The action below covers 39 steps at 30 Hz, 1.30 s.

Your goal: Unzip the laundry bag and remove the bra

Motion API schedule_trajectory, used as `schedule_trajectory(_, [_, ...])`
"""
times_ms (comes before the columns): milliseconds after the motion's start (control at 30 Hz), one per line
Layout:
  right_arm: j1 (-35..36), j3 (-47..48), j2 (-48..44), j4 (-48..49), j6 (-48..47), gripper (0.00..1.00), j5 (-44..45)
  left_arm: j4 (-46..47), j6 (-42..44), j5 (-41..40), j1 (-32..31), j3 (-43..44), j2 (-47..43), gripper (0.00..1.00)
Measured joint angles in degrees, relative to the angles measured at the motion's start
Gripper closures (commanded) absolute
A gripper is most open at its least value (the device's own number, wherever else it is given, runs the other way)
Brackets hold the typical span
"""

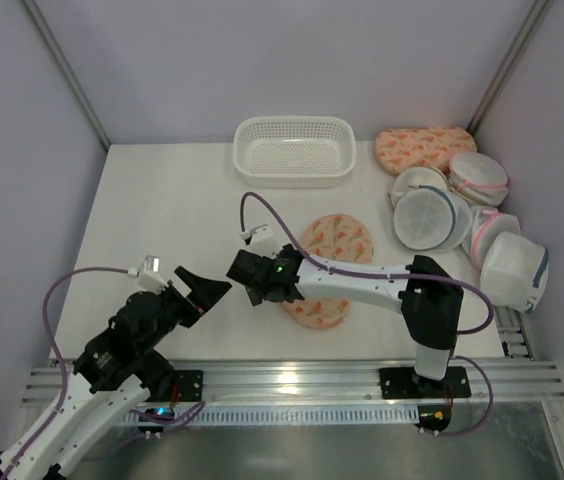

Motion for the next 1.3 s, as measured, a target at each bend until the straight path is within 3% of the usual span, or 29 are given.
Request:
schedule_trajectory(333, [0.57,3.37,10.05,-5.16,1.44,0.40,2.93,-5.79,0.04,-2.03,0.00,0.00,-4.57,0.01])
schedule_trajectory(467, [0.70,3.37,10.08,-6.56,2.64,0.75,4.63,-6.05,0.02,-2.08,0.00,0.00,-4.15,0.01])
schedule_trajectory(533, [0.72,3.34,10.05,-7.04,2.89,0.85,5.31,-5.90,0.00,-2.08,0.00,0.00,-3.50,0.01])
schedule_trajectory(567, [0.83,3.19,9.92,-7.06,3.19,0.96,5.70,-5.79,0.00,-2.05,0.00,0.02,-3.13,0.01])
schedule_trajectory(800, [2.14,-1.29,2.40,-9.09,7.32,0.96,8.87,-3.96,0.02,-1.53,0.00,-0.17,-0.81,0.01])
schedule_trajectory(967, [2.64,-4.74,-7.26,-17.31,18.27,0.96,14.08,0.55,0.13,0.63,0.00,-1.55,3.26,0.01])
schedule_trajectory(1300, [2.67,-18.34,-21.35,-29.20,37.92,0.96,18.34,16.28,3.32,9.22,0.00,-1.68,25.73,0.00])
